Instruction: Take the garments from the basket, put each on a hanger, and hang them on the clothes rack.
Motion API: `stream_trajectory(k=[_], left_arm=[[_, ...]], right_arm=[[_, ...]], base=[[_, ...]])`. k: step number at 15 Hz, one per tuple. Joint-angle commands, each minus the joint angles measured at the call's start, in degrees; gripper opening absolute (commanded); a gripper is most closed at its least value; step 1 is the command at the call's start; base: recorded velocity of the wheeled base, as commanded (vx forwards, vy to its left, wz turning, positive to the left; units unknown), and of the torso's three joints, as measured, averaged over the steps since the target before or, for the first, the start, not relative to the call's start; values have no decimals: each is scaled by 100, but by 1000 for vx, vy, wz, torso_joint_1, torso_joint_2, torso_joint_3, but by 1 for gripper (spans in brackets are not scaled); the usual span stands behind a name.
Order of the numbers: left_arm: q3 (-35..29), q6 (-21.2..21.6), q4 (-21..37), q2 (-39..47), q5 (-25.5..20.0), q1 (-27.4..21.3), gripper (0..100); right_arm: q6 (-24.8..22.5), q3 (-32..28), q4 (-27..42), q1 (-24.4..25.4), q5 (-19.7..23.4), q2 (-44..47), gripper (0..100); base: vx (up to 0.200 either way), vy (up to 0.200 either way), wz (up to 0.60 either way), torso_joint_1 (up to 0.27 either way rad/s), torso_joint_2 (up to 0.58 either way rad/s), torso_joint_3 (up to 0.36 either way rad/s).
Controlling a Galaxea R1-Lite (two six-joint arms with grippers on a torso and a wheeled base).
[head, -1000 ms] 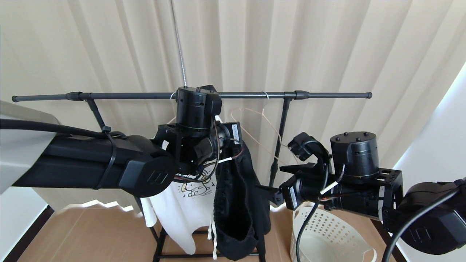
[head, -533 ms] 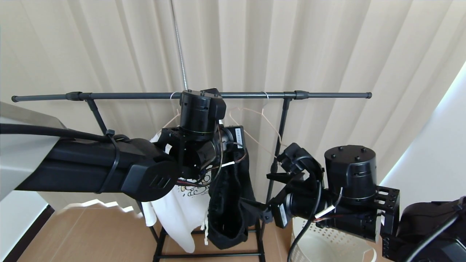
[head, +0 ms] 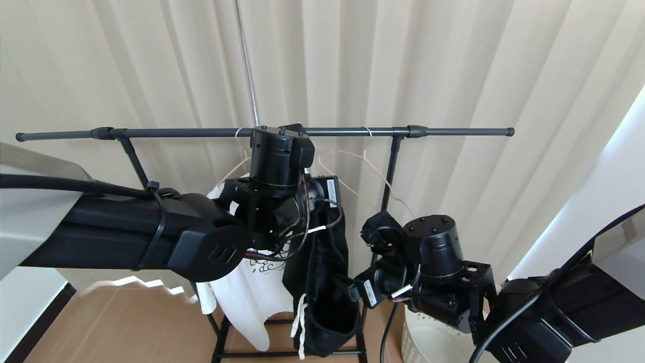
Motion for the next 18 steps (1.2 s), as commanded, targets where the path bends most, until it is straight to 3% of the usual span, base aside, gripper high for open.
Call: stream_trajectory(k=[1, 7, 8, 13, 17, 18], left_arm=[[-4, -2, 0, -13, 7, -3, 0], [58, 7, 0, -66, 7, -38, 0], [75, 7, -9, -93, -1, -38, 0], [75, -2, 0, -93, -19, -38, 0], [102, 148, 17, -40, -133, 49, 0], [251, 271, 35, -5, -388, 155, 0]], right_arm=[[-11, -29, -4, -99, 5, 237, 100], [-125, -64, -13, -248, 23, 422, 100], [-116, -82, -13, -248, 23, 474, 0], [-134, -108, -417, -407, 31, 562, 0], [-222, -258, -400, -1004, 31, 351, 0], [-363, -284, -382, -1277, 31, 167, 0]], base=[[0, 0, 0, 0, 0, 0], [0, 0, 0, 0, 0, 0], [0, 0, 0, 0, 0, 0], [0, 0, 0, 0, 0, 0], [0, 0, 0, 0, 0, 0], [0, 0, 0, 0, 0, 0]])
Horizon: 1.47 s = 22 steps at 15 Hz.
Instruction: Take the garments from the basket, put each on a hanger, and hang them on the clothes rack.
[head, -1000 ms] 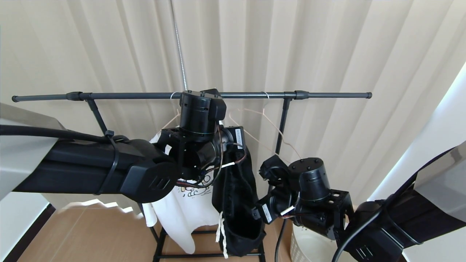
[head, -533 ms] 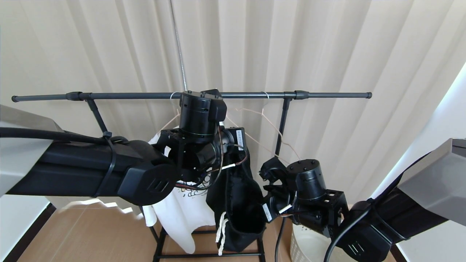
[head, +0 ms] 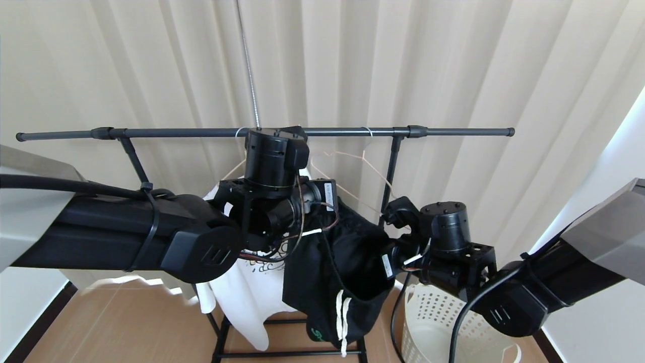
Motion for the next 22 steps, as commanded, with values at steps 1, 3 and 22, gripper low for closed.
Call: stream_trajectory(k=[1, 3, 22], left_arm=[[179, 167, 4, 104, -206, 131, 0], [223, 308, 13, 306, -232, 148, 0], [1286, 449, 760, -845, -4548, 860, 100]], right_arm=[[-141, -55, 15, -427, 1, -343, 0], [-220, -55, 33, -638, 1, -580, 0], [-844, 200, 1993, -1227, 19, -2777, 0]], base=[[0, 0, 0, 0, 0, 0], [0, 0, 0, 0, 0, 0], [0, 0, 0, 0, 0, 0]])
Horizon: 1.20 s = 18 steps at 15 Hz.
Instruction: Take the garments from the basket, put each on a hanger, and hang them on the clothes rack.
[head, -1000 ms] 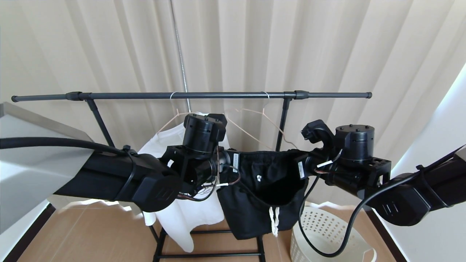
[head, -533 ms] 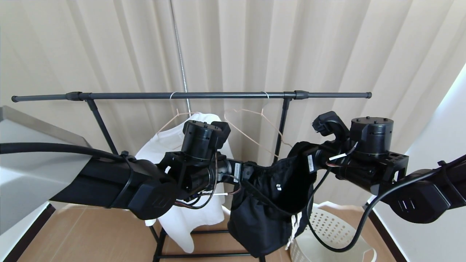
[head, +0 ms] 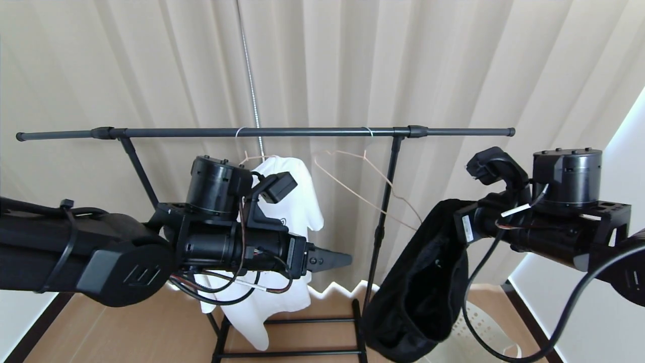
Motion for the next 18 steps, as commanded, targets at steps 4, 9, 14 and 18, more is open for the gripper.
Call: stream_trajectory(k=[4, 9, 14, 18], left_arm=[[-1379, -45, 1369, 881, 2386, -86, 100], [-2531, -177, 1440, 1953, 4152, -587, 100], [-2619, -291, 1369, 2076, 4477, -622, 100], [-2645, -423, 1273, 1979, 4460, -640, 100]], right_arm=[[-1131, 258, 819, -371, 342, -1187, 0], [-1254, 258, 749, -872, 368, -1266, 0], [-1271, 249, 749, -995, 368, -1257, 0], [-1421, 249, 749, -1100, 368, -1222, 0]], base=[[0, 0, 0, 0, 0, 0], [0, 0, 0, 0, 0, 0], [120, -120, 0, -3, 2, 1], [150, 0, 0, -2, 2, 4]])
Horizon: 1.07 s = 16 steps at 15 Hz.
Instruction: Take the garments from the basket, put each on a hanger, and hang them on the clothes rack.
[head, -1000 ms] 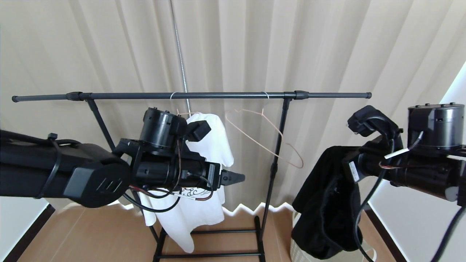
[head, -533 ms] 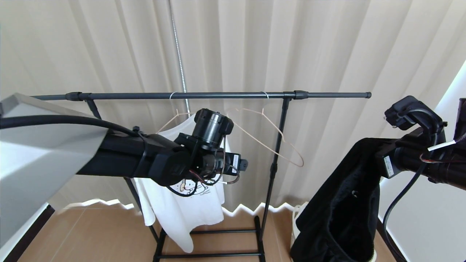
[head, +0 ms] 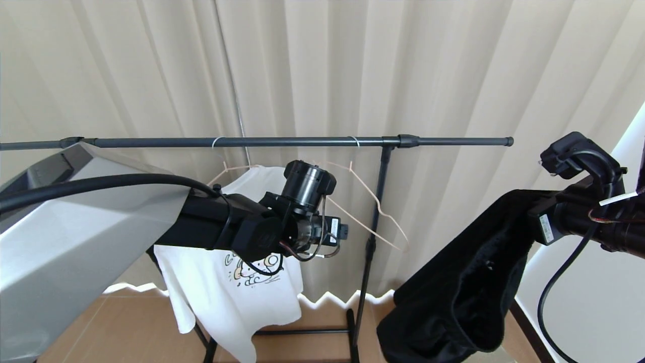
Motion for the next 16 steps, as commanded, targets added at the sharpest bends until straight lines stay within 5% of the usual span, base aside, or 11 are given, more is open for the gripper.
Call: stream_trajectory(k=[1, 9, 16], left_arm=[[-67, -61, -166, -21, -12, -11, 100], [-445, -817, -878, 102, -1480, 16, 100], [-1825, -817, -834, 1200, -1392, -63, 100]], right_arm=[[-5, 0, -7, -26, 5, 34, 0], [-128, -53, -42, -96, 5, 183, 0], [-128, -35, -42, -96, -4, 174, 0]], base=[[0, 0, 0, 0, 0, 0], [0, 0, 0, 0, 0, 0], [0, 0, 0, 0, 0, 0]])
